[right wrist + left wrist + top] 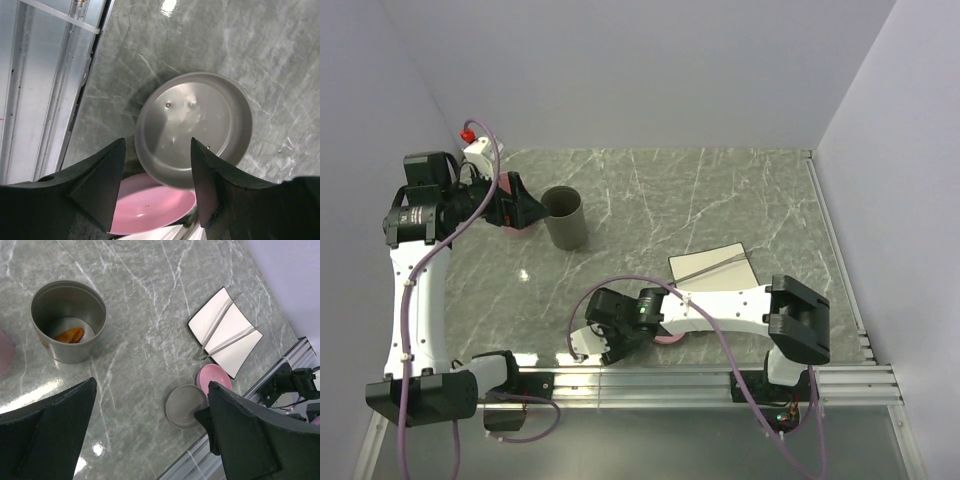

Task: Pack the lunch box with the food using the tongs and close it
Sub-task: Pick up the box lid from the center of the board.

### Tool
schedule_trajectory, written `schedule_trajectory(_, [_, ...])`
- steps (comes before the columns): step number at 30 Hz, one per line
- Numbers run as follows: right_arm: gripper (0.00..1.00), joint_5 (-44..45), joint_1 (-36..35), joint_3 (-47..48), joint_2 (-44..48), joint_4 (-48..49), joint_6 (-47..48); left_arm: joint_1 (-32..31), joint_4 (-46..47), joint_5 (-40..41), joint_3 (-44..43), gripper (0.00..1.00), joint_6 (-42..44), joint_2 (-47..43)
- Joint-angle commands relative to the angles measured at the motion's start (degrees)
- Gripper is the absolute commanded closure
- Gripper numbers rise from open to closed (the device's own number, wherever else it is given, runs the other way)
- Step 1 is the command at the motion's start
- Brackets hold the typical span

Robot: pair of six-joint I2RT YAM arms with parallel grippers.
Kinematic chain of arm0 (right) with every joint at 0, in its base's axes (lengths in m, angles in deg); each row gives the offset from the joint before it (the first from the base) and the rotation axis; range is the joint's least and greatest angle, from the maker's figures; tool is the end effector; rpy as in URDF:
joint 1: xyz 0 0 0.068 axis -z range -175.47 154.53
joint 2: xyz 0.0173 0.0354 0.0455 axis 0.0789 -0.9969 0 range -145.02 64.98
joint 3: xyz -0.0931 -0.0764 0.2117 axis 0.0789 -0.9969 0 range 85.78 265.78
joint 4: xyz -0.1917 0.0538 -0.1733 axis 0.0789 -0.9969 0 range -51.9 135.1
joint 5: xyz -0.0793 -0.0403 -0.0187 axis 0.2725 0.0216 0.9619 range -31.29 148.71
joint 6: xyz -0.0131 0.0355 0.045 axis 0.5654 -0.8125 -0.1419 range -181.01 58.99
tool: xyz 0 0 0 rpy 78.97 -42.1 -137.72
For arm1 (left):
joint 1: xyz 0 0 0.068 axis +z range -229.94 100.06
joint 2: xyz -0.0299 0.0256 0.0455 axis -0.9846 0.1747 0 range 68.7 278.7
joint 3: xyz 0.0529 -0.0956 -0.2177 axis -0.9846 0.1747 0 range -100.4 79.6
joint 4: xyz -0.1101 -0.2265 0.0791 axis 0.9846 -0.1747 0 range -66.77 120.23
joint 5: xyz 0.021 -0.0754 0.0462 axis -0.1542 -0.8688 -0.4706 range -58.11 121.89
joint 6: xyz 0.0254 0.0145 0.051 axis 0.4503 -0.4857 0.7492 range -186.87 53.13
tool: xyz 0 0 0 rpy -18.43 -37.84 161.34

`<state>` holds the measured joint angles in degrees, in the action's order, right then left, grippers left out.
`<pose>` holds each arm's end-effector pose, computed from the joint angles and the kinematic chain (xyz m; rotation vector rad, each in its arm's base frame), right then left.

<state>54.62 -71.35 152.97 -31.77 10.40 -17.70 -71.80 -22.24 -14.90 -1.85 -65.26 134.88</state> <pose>0.0809 0.3334 0.1705 -2.3553 1.3563 0.2672 0.2330 0.0021 0.3880 0.3219 2.0665 -0.7951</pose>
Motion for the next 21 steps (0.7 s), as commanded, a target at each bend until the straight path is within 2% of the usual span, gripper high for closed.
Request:
schedule_trajectory(1, [0.39, -0.4, -0.4, 0.7, -0.6, 2.5, 2.0, 0.3, 2.7, -3.0, -2.9, 0.01, -1.2, 0.3])
schedule_trajectory(11, [0.40, -0.9, -0.9, -0.8, -2.9, 2.2, 2.3, 0.4, 2.7, -3.1, -2.7, 0.01, -1.3, 0.8])
schedule_trajectory(21, [0.48, 0.5, -0.9, -2.8, -5.0, 3.8, 3.3, 0.4, 3.7, -3.3, -1.4, 0.01, -3.5, 0.3])
